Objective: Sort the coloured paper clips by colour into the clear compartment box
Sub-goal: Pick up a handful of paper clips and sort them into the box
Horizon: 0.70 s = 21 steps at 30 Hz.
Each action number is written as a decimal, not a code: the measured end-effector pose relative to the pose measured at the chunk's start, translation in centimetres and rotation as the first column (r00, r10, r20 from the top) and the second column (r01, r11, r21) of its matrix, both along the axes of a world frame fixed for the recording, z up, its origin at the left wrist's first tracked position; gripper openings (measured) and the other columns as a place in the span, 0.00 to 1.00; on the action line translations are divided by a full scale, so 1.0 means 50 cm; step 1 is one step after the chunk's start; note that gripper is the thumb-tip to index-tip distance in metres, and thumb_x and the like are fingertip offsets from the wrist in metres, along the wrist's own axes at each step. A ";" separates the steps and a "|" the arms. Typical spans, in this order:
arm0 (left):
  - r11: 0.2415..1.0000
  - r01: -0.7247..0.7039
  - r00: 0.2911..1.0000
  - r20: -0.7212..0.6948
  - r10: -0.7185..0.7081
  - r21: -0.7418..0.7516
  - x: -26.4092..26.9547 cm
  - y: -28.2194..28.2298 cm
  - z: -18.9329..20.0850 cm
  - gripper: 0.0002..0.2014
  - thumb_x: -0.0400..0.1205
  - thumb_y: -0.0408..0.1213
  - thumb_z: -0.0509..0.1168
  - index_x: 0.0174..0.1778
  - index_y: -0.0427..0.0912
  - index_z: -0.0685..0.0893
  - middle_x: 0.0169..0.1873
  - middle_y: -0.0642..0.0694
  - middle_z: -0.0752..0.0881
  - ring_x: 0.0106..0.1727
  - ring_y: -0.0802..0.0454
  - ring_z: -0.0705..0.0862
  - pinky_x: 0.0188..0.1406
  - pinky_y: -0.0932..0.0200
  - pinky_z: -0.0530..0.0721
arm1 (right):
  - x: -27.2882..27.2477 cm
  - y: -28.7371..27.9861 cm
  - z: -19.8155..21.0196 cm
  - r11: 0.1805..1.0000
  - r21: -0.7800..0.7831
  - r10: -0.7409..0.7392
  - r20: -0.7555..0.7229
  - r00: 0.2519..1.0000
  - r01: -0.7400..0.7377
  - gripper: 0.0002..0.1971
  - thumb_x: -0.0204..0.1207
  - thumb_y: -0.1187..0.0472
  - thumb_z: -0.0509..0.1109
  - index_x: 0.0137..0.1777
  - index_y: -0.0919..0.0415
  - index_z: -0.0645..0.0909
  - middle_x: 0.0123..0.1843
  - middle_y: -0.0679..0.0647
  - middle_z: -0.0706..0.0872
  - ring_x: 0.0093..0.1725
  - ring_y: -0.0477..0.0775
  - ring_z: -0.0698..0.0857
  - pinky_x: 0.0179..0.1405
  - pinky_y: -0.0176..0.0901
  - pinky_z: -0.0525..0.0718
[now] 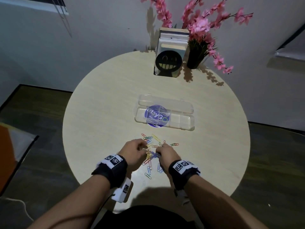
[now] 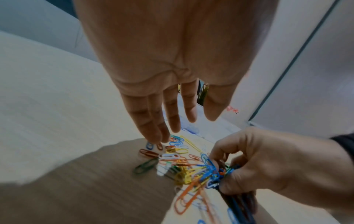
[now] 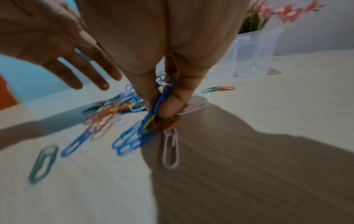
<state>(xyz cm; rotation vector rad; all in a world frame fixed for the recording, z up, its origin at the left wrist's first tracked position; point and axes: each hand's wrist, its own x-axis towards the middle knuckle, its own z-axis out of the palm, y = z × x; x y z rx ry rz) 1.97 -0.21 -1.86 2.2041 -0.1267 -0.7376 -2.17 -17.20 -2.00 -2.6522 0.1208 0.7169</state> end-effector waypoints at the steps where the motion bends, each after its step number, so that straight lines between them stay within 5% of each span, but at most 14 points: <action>1: 0.998 -0.037 0.999 -0.025 0.036 -0.059 0.003 -0.005 0.000 0.12 0.78 0.35 0.68 0.57 0.46 0.85 0.49 0.47 0.88 0.51 0.49 0.85 0.56 0.60 0.80 | 0.006 -0.007 0.007 0.998 0.032 -0.057 -0.011 0.998 0.057 0.11 0.71 0.74 0.60 0.42 0.59 0.81 0.48 0.58 0.79 0.47 0.63 0.83 0.43 0.45 0.81; 4: 0.952 -0.191 0.974 -0.162 0.155 -0.239 0.006 -0.024 0.013 0.06 0.81 0.33 0.66 0.53 0.44 0.84 0.45 0.42 0.88 0.46 0.45 0.85 0.50 0.61 0.82 | 0.023 -0.029 0.037 0.974 0.118 -0.193 -0.002 0.981 0.192 0.09 0.70 0.72 0.65 0.39 0.59 0.82 0.44 0.56 0.85 0.46 0.59 0.82 0.39 0.39 0.74; 6: 0.854 -0.362 0.910 -0.341 0.237 -0.374 0.005 -0.045 0.036 0.06 0.85 0.33 0.61 0.53 0.39 0.82 0.43 0.39 0.84 0.37 0.46 0.81 0.36 0.63 0.80 | 0.030 -0.033 0.067 0.952 0.199 -0.242 0.036 0.970 0.231 0.08 0.70 0.69 0.70 0.37 0.55 0.82 0.42 0.54 0.84 0.45 0.55 0.81 0.40 0.36 0.71; 10: 0.608 -0.657 0.645 -0.750 0.147 -0.446 0.018 -0.078 0.067 0.16 0.87 0.45 0.53 0.59 0.38 0.80 0.40 0.40 0.84 0.33 0.45 0.83 0.35 0.53 0.84 | 0.043 -0.003 0.140 0.899 0.387 -0.263 0.106 0.959 0.204 0.07 0.69 0.71 0.71 0.42 0.60 0.86 0.38 0.47 0.82 0.39 0.48 0.80 0.34 0.27 0.71; 14: 0.386 -0.833 0.436 -0.900 0.020 -0.396 0.027 -0.089 0.089 0.20 0.84 0.47 0.54 0.52 0.35 0.83 0.40 0.38 0.84 0.39 0.43 0.86 0.42 0.53 0.84 | 0.055 0.028 0.185 0.945 0.327 -0.073 0.202 0.977 0.003 0.09 0.71 0.69 0.70 0.48 0.57 0.86 0.45 0.52 0.83 0.46 0.49 0.79 0.46 0.39 0.76; 19: 0.312 -0.850 0.442 -0.897 -0.016 -0.424 0.040 -0.087 0.092 0.15 0.70 0.39 0.68 0.47 0.33 0.84 0.40 0.37 0.84 0.40 0.46 0.80 0.45 0.57 0.76 | 0.071 0.013 0.235 0.954 0.257 0.092 0.239 0.967 -0.155 0.14 0.71 0.61 0.72 0.55 0.48 0.87 0.51 0.49 0.88 0.53 0.50 0.84 0.54 0.46 0.81; 21: 0.239 -0.870 0.438 -0.898 -0.027 -0.432 0.047 -0.087 0.096 0.13 0.72 0.35 0.64 0.48 0.30 0.83 0.42 0.35 0.84 0.43 0.43 0.81 0.49 0.51 0.80 | 0.089 -0.005 0.253 0.953 0.272 0.047 0.295 0.954 -0.131 0.11 0.71 0.60 0.73 0.52 0.49 0.88 0.48 0.48 0.89 0.49 0.49 0.85 0.51 0.42 0.81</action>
